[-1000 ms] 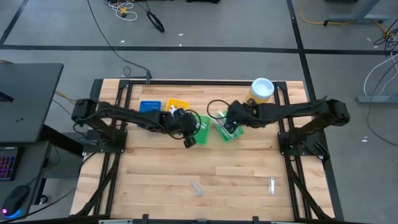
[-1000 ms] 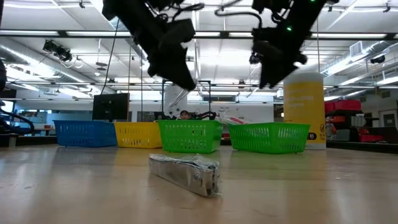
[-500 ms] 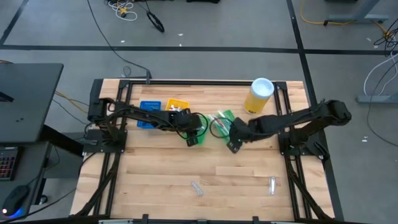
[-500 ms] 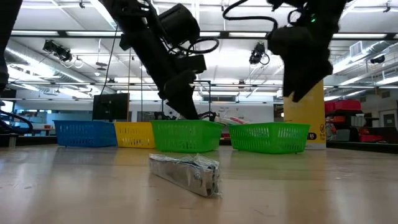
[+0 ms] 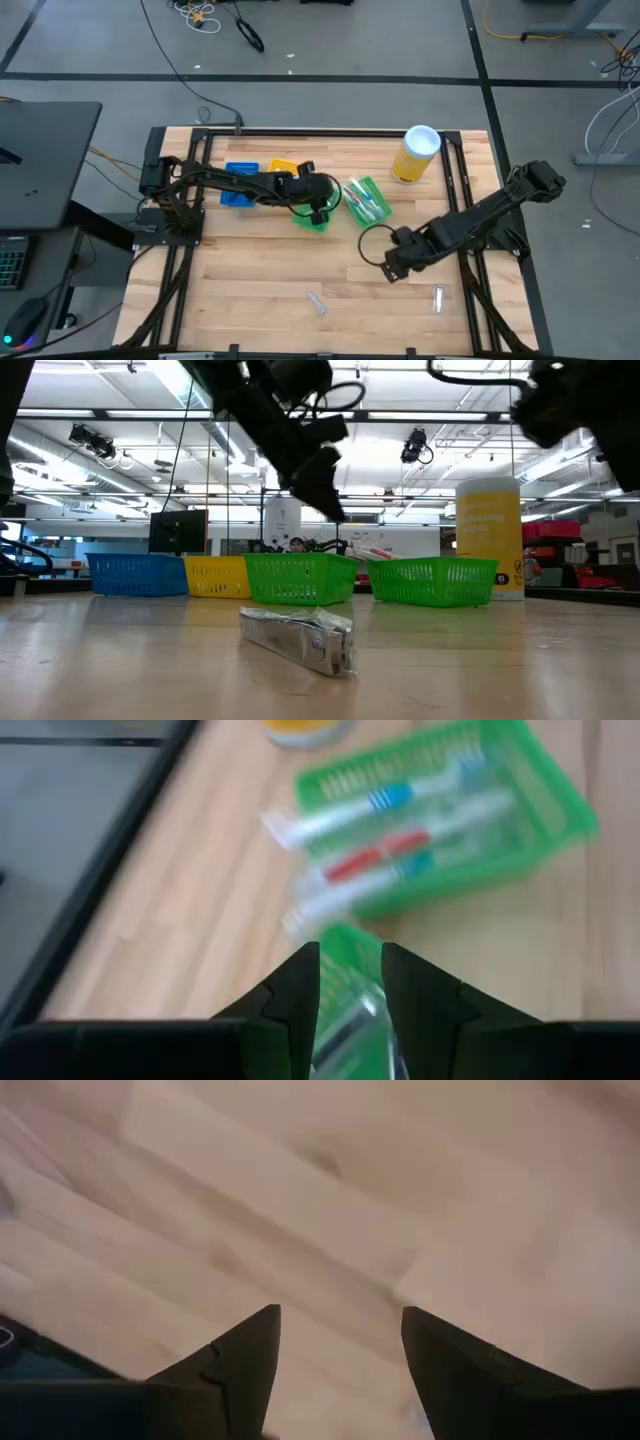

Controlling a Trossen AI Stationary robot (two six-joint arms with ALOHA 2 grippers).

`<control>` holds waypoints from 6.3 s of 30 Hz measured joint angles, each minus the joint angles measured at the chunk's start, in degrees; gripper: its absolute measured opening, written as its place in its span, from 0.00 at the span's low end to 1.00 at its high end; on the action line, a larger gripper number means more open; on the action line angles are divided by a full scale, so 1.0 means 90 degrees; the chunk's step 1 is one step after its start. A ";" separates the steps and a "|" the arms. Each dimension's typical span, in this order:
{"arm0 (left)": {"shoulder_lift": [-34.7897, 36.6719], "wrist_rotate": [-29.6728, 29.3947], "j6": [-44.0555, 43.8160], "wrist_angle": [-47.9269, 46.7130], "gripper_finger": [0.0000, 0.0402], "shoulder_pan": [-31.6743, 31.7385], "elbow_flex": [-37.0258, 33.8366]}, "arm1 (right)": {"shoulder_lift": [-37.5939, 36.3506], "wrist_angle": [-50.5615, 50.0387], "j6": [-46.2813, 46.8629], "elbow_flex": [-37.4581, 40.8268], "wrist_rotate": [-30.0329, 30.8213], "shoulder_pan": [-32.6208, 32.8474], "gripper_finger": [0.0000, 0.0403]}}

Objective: Pick & Place Travel size toiletries
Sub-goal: Put the silver nail cutter into the left green bin

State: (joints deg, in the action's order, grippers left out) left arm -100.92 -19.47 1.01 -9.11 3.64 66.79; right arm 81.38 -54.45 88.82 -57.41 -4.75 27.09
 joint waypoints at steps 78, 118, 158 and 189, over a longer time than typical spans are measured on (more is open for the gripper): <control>0.2921 -0.0990 0.0682 -0.1910 0.29 0.0051 0.0871 | -0.0007 0.2285 0.0932 0.1583 0.2957 0.1181 0.17; 0.4813 0.0290 -0.0415 -0.0607 0.29 0.0372 -0.1720 | 0.2574 0.7804 -0.8159 0.0656 0.1464 -0.3387 0.17; 0.2650 0.3032 0.0255 0.1101 0.29 -0.1762 -0.1710 | 0.0884 0.6590 -0.7972 0.0658 0.1426 -0.2393 0.49; -0.1090 0.2620 -0.0404 0.3684 0.47 -0.3408 -0.1311 | 0.0746 0.5769 -0.6416 0.0658 0.3410 -0.0102 0.49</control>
State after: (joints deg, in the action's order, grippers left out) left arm -110.74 4.11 -2.63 24.04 -27.03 54.99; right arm 88.09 -2.53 31.07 -51.48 25.93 26.17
